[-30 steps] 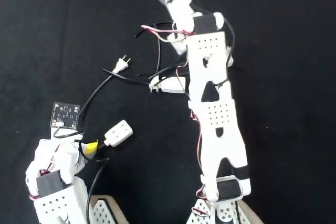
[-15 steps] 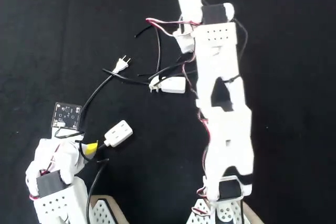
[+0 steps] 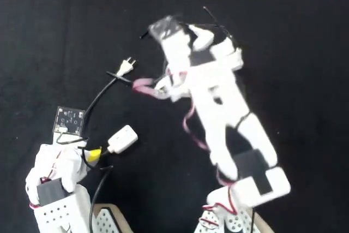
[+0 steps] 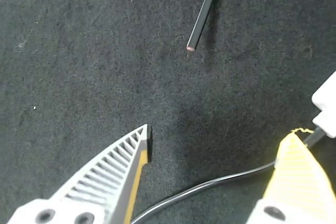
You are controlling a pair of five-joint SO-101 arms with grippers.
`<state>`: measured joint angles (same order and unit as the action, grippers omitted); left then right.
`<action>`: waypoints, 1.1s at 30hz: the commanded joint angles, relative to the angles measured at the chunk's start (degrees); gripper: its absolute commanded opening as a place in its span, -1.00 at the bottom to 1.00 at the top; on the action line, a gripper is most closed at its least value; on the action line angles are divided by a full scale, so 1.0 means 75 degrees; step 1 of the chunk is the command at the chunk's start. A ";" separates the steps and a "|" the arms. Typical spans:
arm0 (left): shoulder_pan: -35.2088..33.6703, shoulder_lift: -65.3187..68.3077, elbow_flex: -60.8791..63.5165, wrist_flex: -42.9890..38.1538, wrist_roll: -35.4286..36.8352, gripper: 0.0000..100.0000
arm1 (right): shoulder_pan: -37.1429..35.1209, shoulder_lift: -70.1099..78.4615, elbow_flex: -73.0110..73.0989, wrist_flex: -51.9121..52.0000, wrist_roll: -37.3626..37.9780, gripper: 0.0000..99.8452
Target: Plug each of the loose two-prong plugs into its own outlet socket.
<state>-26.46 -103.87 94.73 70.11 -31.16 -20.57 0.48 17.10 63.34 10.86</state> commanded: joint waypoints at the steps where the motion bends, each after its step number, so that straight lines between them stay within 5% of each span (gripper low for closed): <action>1: 0.0100 -0.0047 -0.0053 -0.0035 -0.0059 -0.25 | -0.0328 -0.0557 0.1131 -0.1829 -0.1078 -0.97; 8: 0.0111 -0.0047 -0.0053 -0.0035 -0.0047 -0.25 | -0.0492 0.0838 0.0229 -0.2016 -0.2544 -0.67; 26: 0.0111 -0.0047 -0.0053 -0.0035 -0.0059 -0.25 | -0.0129 0.3253 -0.2174 -0.1911 -0.3599 -0.81; 33: 0.0111 -0.0047 -0.0053 -0.0035 -0.0047 -0.25 | -0.0141 0.3839 -0.2725 -0.1829 -0.4126 -0.62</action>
<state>-26.46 -103.87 94.73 70.11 -31.16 -22.07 29.58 -0.40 49.10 -19.03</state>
